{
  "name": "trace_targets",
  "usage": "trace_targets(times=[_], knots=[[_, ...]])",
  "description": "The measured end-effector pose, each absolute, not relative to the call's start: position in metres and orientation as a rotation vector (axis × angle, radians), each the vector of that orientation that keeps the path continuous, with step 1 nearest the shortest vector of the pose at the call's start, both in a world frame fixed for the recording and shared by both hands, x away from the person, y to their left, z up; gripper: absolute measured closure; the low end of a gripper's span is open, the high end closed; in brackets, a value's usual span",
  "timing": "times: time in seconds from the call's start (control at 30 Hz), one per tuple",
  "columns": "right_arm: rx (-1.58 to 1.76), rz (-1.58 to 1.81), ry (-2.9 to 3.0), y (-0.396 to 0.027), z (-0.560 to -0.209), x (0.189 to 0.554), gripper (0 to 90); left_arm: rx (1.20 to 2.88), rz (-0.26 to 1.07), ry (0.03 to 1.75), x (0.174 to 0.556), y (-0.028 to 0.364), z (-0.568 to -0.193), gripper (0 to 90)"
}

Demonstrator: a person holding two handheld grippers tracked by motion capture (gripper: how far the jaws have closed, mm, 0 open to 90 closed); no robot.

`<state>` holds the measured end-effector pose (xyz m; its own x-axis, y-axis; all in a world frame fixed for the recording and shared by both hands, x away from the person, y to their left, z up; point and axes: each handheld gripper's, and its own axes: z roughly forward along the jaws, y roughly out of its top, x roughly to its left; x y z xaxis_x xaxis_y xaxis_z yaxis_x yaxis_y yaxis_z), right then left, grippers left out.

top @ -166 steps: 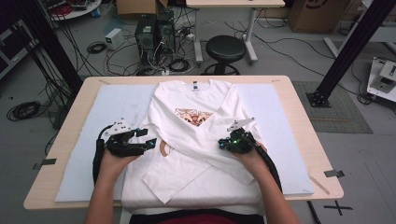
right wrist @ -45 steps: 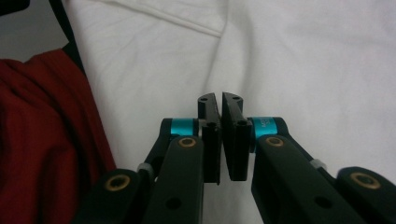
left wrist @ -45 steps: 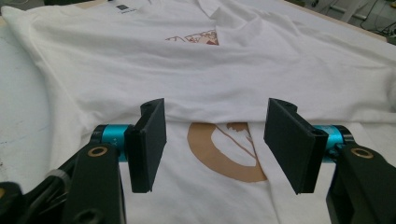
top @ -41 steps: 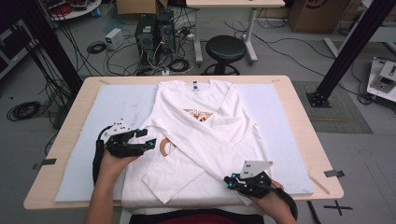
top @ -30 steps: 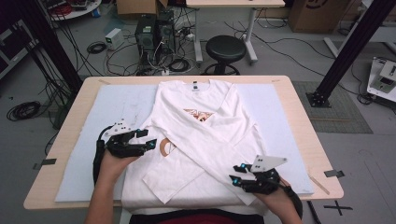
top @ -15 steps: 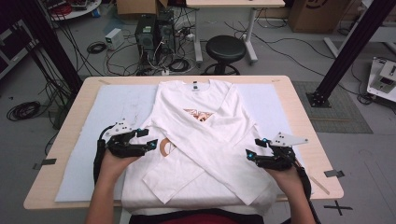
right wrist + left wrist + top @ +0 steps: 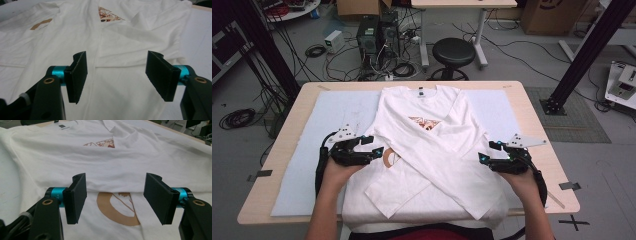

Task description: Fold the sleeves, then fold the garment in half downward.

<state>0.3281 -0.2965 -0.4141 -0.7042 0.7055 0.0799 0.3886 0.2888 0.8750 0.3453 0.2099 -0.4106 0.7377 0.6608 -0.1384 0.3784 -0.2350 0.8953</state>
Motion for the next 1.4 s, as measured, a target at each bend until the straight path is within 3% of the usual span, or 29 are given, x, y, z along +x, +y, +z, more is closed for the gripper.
trace_targets(times=[0.43,0.97,1.4], knots=[[1.054,1.398,2.174,-0.312,-0.405,0.339,23.1,1.869,0.341,0.783,0.349,0.207,-0.4,33.7],[1.11,1.356,2.18,-0.321,-0.401,0.353,22.2,1.888,0.339,0.847,0.377,0.208,-0.401,32.3],[1.15,1.307,2.201,-0.319,-0.395,0.385,22.1,1.93,0.337,0.92,0.41,0.2,-0.408,29.8]])
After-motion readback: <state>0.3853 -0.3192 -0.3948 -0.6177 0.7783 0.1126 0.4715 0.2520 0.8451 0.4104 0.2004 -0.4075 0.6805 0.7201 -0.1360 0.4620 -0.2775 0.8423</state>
